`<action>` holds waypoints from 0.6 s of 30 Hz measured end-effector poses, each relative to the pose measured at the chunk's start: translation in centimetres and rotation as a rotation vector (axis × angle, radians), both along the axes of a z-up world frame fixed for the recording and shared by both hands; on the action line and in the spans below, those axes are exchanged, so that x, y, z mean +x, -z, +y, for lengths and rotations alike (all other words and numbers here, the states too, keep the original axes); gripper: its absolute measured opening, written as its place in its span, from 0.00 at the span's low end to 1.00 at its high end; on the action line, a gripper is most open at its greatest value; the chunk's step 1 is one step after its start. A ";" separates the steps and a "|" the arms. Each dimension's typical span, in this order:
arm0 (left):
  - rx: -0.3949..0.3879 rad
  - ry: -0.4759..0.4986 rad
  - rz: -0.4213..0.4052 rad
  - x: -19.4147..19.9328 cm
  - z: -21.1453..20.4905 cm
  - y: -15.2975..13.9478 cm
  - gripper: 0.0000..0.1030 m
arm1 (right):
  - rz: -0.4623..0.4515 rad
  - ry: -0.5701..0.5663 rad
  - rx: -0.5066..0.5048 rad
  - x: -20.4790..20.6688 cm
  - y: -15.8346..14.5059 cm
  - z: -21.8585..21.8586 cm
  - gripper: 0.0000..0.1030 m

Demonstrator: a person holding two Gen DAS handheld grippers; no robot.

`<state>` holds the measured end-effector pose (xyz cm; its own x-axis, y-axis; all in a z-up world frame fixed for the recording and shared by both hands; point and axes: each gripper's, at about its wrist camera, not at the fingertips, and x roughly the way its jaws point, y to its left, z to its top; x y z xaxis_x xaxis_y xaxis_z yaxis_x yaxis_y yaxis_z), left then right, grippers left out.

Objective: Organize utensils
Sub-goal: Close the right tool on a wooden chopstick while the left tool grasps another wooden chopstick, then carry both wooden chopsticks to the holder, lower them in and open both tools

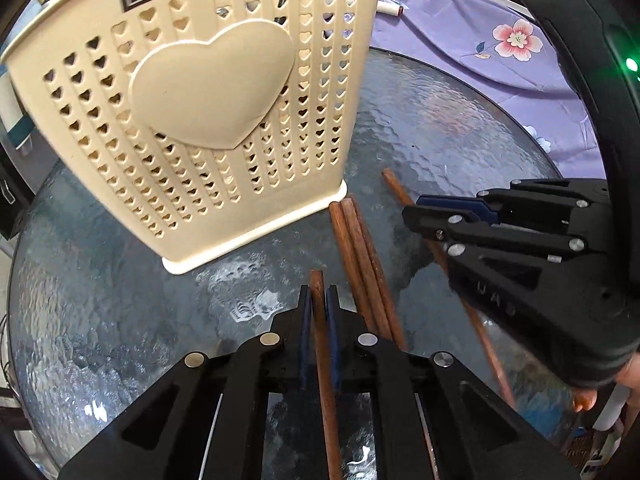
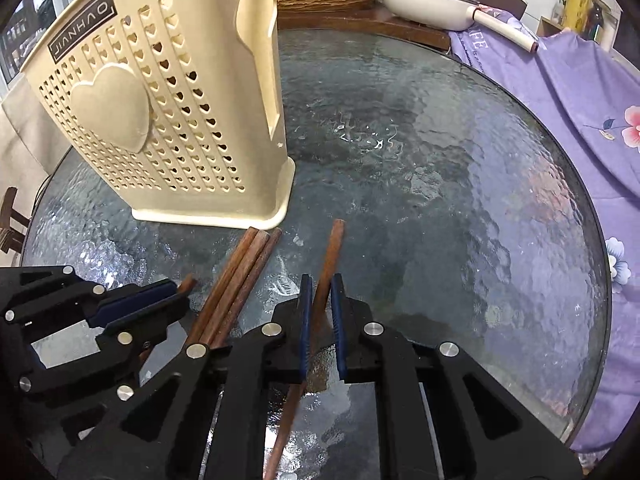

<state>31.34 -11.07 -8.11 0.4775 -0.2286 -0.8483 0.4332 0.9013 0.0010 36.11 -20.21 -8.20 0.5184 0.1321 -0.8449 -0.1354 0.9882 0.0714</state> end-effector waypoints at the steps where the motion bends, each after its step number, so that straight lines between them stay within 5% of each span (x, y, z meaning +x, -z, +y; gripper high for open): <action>1: -0.001 -0.001 0.000 -0.2 0.3 0.0 0.07 | -0.002 0.002 0.005 -0.4 0.1 0.0 0.09; 10: -0.053 -0.032 -0.004 -0.6 2.3 -0.1 0.07 | -0.070 -0.015 0.110 -3.1 -0.3 -0.7 0.07; 18: -0.156 -0.043 -0.106 -2.8 4.6 -4.6 0.07 | -0.209 -0.050 0.194 -5.9 -4.4 -1.5 0.07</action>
<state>28.51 -6.43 -3.53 0.5742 -0.3310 -0.7488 0.3991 0.9118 -0.0969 30.23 -21.67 -3.85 0.6677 0.3101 -0.6767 -0.2151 0.9507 0.2234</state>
